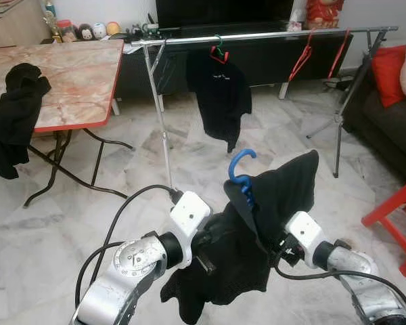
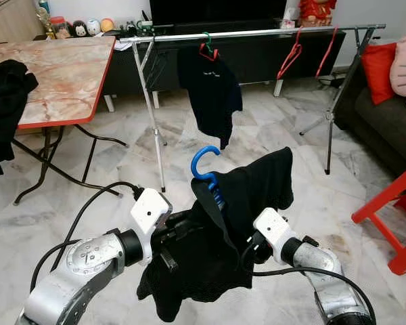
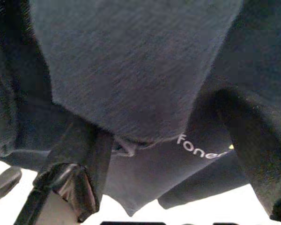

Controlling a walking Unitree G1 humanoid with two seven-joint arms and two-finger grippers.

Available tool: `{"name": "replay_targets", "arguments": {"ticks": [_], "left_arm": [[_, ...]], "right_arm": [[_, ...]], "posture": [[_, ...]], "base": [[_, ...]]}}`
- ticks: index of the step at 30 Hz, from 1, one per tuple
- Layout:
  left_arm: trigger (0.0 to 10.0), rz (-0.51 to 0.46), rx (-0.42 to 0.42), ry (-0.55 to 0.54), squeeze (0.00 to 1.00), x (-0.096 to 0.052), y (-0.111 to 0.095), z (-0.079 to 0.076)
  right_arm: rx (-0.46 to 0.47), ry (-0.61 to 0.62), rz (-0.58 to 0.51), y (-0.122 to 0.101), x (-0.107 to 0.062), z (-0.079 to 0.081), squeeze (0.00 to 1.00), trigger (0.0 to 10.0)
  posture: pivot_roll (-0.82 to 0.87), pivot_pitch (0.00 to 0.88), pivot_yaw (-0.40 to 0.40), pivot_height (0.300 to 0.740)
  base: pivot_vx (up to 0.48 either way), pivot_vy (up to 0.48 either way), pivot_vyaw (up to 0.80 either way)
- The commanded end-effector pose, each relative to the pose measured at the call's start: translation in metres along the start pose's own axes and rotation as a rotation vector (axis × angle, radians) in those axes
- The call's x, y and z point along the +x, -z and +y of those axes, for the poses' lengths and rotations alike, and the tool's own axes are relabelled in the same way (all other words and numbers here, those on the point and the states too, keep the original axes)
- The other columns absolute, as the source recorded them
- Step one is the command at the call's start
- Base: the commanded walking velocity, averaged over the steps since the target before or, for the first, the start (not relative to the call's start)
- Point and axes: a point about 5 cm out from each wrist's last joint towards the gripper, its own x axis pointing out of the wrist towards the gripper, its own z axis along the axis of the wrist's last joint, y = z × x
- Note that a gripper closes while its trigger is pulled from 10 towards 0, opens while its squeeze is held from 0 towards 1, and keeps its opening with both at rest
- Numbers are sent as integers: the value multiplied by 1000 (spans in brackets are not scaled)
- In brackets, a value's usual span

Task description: Hang hanger

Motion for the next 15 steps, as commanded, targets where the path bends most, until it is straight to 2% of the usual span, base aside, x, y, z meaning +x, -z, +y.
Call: {"name": "replay_targets", "arguments": {"ticks": [1,15], "left_arm": [[10000,-62,31,4,0,-1,-15,0],[10000,-63,25,12,0,-1,-14,-3]], "right_arm": [[-2,15,-10,-1,1,-3,0,0],[1,32,-64,-5,3,-5,0,0]], "posture": [[-98,0,-20,740],[-99,0,-14,740]], "base": [[0,0,0],[0,0,0]]}}
